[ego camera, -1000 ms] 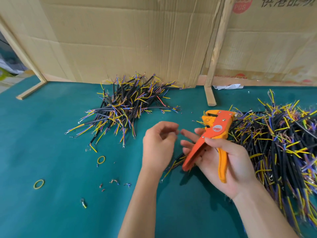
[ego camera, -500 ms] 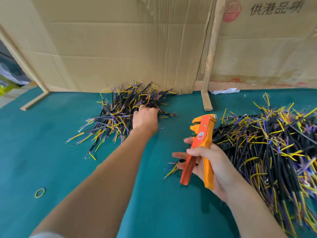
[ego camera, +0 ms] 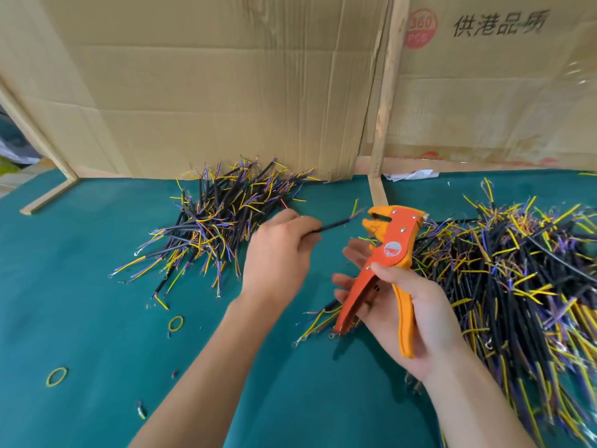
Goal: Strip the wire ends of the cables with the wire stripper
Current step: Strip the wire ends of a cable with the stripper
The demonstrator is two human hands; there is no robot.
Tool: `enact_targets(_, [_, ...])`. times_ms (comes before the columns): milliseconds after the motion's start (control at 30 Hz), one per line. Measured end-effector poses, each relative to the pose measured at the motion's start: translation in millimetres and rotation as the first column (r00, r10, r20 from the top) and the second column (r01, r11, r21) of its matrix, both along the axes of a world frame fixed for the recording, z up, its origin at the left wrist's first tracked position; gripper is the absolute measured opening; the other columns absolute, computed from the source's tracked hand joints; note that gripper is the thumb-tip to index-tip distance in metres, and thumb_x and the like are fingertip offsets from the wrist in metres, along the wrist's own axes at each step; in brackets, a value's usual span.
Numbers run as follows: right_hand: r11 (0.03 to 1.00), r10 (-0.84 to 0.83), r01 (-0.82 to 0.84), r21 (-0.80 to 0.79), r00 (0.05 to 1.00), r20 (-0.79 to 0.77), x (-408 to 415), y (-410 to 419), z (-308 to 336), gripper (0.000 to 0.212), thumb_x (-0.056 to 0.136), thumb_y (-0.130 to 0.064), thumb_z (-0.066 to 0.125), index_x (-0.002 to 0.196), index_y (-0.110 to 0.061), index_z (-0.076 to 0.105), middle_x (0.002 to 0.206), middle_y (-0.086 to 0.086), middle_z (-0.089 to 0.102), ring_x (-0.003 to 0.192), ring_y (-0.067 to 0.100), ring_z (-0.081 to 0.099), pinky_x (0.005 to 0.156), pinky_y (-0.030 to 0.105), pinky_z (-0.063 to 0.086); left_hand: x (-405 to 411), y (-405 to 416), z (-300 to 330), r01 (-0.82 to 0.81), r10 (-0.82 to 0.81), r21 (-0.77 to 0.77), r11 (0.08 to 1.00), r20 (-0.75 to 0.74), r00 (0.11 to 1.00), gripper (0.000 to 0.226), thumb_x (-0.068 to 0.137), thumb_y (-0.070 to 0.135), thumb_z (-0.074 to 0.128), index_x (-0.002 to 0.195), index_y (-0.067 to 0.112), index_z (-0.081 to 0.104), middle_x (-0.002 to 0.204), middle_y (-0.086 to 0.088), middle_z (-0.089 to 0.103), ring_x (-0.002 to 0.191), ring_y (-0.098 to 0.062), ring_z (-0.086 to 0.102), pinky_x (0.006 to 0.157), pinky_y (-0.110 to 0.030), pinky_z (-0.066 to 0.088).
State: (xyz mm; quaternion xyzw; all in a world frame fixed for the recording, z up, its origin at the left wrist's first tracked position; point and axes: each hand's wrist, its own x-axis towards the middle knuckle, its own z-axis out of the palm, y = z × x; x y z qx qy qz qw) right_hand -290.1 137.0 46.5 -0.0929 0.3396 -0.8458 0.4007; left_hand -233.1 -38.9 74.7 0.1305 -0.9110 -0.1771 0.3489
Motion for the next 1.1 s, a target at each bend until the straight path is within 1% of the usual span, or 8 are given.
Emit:
enact_targets(133, [0.998, -0.001, 0.0, -0.068, 1.0, -0.024, -3, 6, 2, 0.055, 0.08, -0.01, 0.062, 0.134, 0.0, 0.062, 0.138, 0.013, 0.064, 0.091, 0.035, 0.072, 0.074, 0.039, 0.06, 29, 20, -17, -0.023, 0.025, 0.129, 0.991, -0.014, 1.0, 0.009, 0.082, 0.01, 0.077, 0.086, 0.018, 0.076, 0.078, 0.0, 0.065, 0.072, -0.025, 0.061, 0.068, -0.041, 0.051])
enact_targets(267, [0.997, 0.04, -0.043, -0.065, 0.998, -0.053, -1, 6, 2, 0.068, 0.069, -0.013, 0.071, 0.135, 0.001, 0.059, 0.138, 0.012, 0.065, 0.089, 0.034, 0.072, 0.073, 0.04, 0.06, 42, 27, -24, -0.068, 0.058, 0.205, 0.976, 0.053, 0.997, 0.008, 0.085, 0.013, 0.075, 0.088, 0.02, 0.076, 0.081, 0.005, 0.066, 0.078, -0.021, 0.063, 0.073, -0.039, 0.051])
enact_targets(433, [0.999, 0.027, -0.029, -0.03, 0.996, -0.082, 1, 2, 0, 0.06, 0.076, -0.01, 0.064, 0.135, 0.0, 0.06, 0.137, 0.012, 0.065, 0.09, 0.035, 0.073, 0.072, 0.039, 0.06, 42, 28, -20, -0.162, 0.123, 0.123, 0.979, 0.272, 0.954, 0.008, 0.088, 0.018, 0.061, 0.087, 0.019, 0.069, 0.075, -0.003, 0.062, 0.08, -0.031, 0.056, 0.071, -0.042, 0.05])
enact_targets(533, [0.999, 0.027, -0.03, -0.036, 0.996, -0.08, 1, 2, -1, 0.053, 0.081, -0.009, 0.057, 0.133, 0.0, 0.061, 0.136, 0.012, 0.066, 0.09, 0.035, 0.073, 0.072, 0.04, 0.06, 41, 30, -17, -0.208, 0.14, 0.187, 0.96, 0.321, 0.937, 0.012, 0.086, 0.016, 0.058, 0.089, 0.019, 0.069, 0.071, -0.009, 0.063, 0.081, -0.037, 0.056, 0.07, -0.043, 0.051])
enact_targets(667, [0.999, 0.035, -0.036, -0.01, 0.992, -0.118, 1, 1, -1, 0.051, 0.079, -0.009, 0.061, 0.13, -0.001, 0.065, 0.135, 0.012, 0.066, 0.091, 0.035, 0.072, 0.075, 0.041, 0.06, 33, 34, -16, -0.239, 0.14, 0.25, 0.938, 0.358, 0.923, 0.011, 0.087, 0.018, 0.056, 0.086, 0.018, 0.067, 0.072, -0.009, 0.064, 0.081, -0.039, 0.056, 0.07, -0.043, 0.053])
enact_targets(767, [0.999, 0.053, -0.053, 0.006, 0.991, -0.126, 4, 0, -1, 0.048, 0.08, -0.009, 0.062, 0.127, -0.001, 0.067, 0.134, 0.014, 0.067, 0.087, 0.033, 0.072, 0.073, 0.04, 0.06, 25, 46, -19, -0.16, 0.075, 0.341, 0.926, 0.248, 0.966, 0.016, 0.091, 0.02, 0.056, 0.078, 0.014, 0.061, 0.063, -0.007, 0.058, 0.074, -0.036, 0.052, 0.066, -0.044, 0.051])
enact_targets(933, [0.997, 0.075, -0.072, 0.028, 0.989, -0.13, 4, 0, -1, 0.043, 0.081, -0.007, 0.061, 0.123, -0.001, 0.07, 0.128, 0.02, 0.068, 0.085, 0.033, 0.071, 0.073, 0.041, 0.059, 23, 53, -28, -0.059, 0.083, 0.569, 0.82, -0.016, 0.996, 0.016, 0.092, 0.015, 0.065, 0.084, 0.025, 0.074, 0.07, 0.007, 0.069, 0.069, -0.017, 0.061, 0.067, -0.03, 0.049])
enact_targets(1100, [0.991, 0.112, -0.101, 0.086, 0.985, -0.131, 6, -1, 0, 0.052, 0.078, -0.01, 0.062, 0.129, -0.001, 0.065, 0.128, 0.021, 0.068, 0.083, 0.034, 0.07, 0.072, 0.042, 0.06, 24, 46, -29, 0.079, 0.071, 0.729, 0.68, -0.172, 0.982, 0.015, 0.092, 0.009, 0.067, 0.094, 0.023, 0.072, 0.068, -0.009, 0.067, 0.063, -0.026, 0.062, 0.067, -0.038, 0.053])
